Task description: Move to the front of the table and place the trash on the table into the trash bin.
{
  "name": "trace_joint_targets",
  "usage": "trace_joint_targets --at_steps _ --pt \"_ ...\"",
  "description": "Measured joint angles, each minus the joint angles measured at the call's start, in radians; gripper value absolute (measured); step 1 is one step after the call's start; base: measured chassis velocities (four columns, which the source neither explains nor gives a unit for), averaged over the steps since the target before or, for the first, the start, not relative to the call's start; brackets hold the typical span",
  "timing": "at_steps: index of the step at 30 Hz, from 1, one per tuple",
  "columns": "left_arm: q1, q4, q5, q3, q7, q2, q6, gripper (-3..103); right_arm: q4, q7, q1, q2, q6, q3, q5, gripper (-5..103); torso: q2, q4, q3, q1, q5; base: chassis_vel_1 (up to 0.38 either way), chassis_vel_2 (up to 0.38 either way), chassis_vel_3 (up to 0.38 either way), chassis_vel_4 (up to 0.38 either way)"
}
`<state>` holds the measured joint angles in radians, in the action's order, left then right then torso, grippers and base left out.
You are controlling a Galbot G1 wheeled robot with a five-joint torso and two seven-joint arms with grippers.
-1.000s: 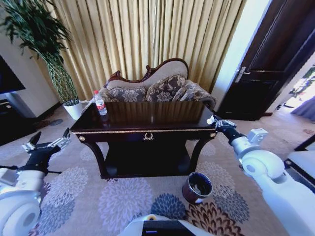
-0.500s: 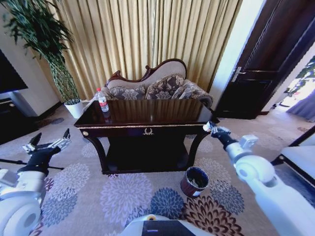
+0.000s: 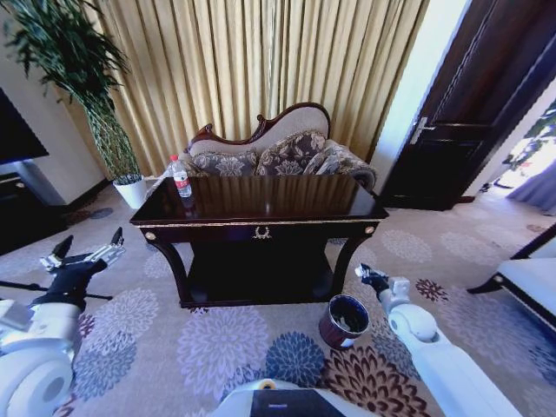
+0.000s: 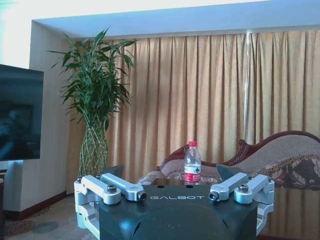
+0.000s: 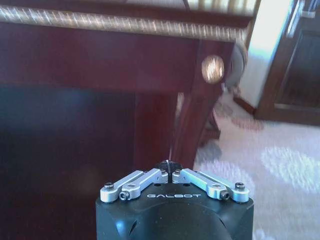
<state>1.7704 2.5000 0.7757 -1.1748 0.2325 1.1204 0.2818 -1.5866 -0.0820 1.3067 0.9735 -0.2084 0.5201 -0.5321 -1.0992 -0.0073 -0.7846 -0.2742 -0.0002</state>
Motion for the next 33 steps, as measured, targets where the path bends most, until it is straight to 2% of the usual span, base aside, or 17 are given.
trace_joint_targets --at_steps 5,14,24,27,29,30,31,33 --pt "-0.005 0.000 -0.002 0.009 0.001 0.001 0.000 100 0.132 0.026 -0.040 0.016 0.018 -0.020 0.039 0 0.000 0.0000 0.000 0.000 -0.0003 0.000 0.000 0.000 0.000" --pt "-0.007 0.000 -0.021 0.037 0.002 0.003 0.000 100 0.413 0.051 -0.143 0.066 0.126 -0.097 0.098 0 0.000 0.0002 0.000 0.000 0.0000 0.000 0.000 0.000 0.000" --pt "-0.005 0.000 -0.018 0.028 0.003 -0.006 0.000 100 0.524 0.062 -0.196 0.088 0.184 -0.120 0.155 0 0.000 0.0000 0.000 0.000 0.0000 0.000 0.000 0.000 0.000" --pt "-0.005 0.000 -0.018 0.034 0.003 -0.006 -0.001 100 0.540 0.061 -0.200 0.088 0.192 -0.119 0.163 16 0.000 -0.0001 0.000 0.000 -0.0001 0.000 0.000 0.000 0.000" --pt "-0.005 0.000 -0.018 0.037 0.003 -0.006 -0.001 100 0.543 0.061 -0.200 0.088 0.193 -0.118 0.163 16 0.000 0.0000 0.000 0.000 -0.0001 0.000 0.000 0.000 0.000" --pt "-0.006 0.000 -0.018 0.039 0.003 -0.006 -0.001 100 0.545 0.061 -0.199 0.087 0.194 -0.117 0.162 21 0.000 0.0000 0.000 0.000 -0.0001 0.000 0.000 0.000 0.000" --pt "-0.006 0.000 -0.018 0.039 0.003 -0.006 -0.001 100 0.545 0.061 -0.199 0.087 0.194 -0.117 0.162 21 0.000 0.0000 0.000 0.000 -0.0001 0.000 0.000 0.000 0.000" --pt "-0.008 0.000 -0.018 0.042 0.003 -0.007 -0.001 100 0.549 0.061 -0.197 0.085 0.195 -0.114 0.160 32 0.000 -0.0001 0.000 0.000 -0.0001 0.000 0.000 0.000 0.000"
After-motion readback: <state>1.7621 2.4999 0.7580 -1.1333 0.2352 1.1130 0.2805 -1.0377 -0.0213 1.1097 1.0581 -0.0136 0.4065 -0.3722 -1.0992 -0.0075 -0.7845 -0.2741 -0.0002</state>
